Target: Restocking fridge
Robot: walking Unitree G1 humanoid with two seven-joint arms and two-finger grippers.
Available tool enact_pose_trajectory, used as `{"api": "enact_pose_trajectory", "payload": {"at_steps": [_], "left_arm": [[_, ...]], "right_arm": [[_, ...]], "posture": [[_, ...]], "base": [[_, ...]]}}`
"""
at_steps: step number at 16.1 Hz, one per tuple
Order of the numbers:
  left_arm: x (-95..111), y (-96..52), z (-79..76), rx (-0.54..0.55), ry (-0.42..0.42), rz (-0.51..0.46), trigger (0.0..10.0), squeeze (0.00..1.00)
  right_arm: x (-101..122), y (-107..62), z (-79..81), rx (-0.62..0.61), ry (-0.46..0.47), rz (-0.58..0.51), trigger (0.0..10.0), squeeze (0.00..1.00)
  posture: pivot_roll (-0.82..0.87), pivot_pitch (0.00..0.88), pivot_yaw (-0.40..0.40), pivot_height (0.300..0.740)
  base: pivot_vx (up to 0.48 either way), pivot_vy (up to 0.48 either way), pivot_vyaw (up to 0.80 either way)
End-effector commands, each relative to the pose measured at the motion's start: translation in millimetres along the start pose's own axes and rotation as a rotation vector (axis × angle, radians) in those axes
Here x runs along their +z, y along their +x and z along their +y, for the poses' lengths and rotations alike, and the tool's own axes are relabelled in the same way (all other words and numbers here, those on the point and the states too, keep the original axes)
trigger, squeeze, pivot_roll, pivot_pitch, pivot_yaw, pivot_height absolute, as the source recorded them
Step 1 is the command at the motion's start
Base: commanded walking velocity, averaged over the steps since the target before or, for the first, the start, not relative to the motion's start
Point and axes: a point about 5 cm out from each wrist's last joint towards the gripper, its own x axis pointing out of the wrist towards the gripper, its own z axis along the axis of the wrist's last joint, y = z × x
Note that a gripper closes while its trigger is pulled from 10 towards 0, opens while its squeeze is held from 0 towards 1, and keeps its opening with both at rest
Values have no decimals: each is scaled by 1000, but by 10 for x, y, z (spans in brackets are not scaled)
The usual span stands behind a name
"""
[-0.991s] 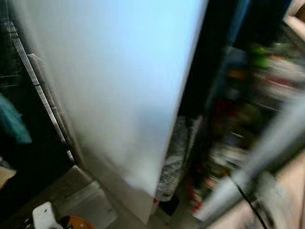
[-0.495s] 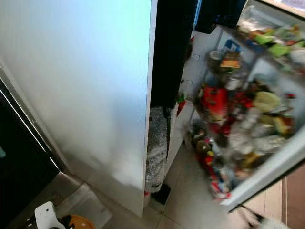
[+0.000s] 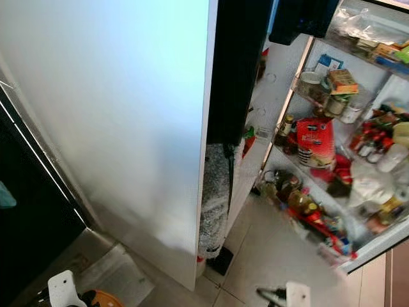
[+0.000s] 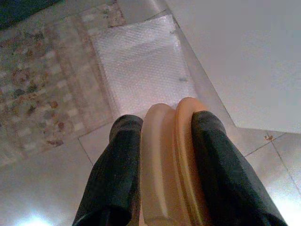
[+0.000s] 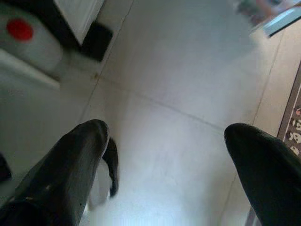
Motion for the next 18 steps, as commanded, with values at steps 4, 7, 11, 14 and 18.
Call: {"api": "enact_pose_trajectory", "payload": {"at_steps": [4, 7, 11, 14, 18], "left_arm": [[-24, -1, 48, 17, 19, 22, 10000, 0], [-100, -16, 126, 25, 49, 59, 10000, 0], [-159, -29, 159, 24, 50, 80, 10000, 0], [-198, -40, 192, 24, 49, 96, 10000, 0], [-239, -51, 220, 27, 60, 111, 10000, 0]], "right_arm": [[-36, -4, -48, 29, -43, 35, 10000, 0], [12, 1, -87, 46, -137, 28, 10000, 0], [67, 23, -34, 54, -132, 42, 10000, 0], [139, 39, -36, 44, -131, 41, 10000, 0], [71, 25, -41, 36, -147, 43, 10000, 0]], "posture": [[-172, 0, -29, 740], [-156, 0, -31, 740], [-154, 0, -32, 740], [-152, 0, -34, 740], [-152, 0, -35, 740]], "base": [[0, 0, 0], [0, 0, 533], [0, 0, 0], [0, 0, 0], [0, -201, 0]]}}
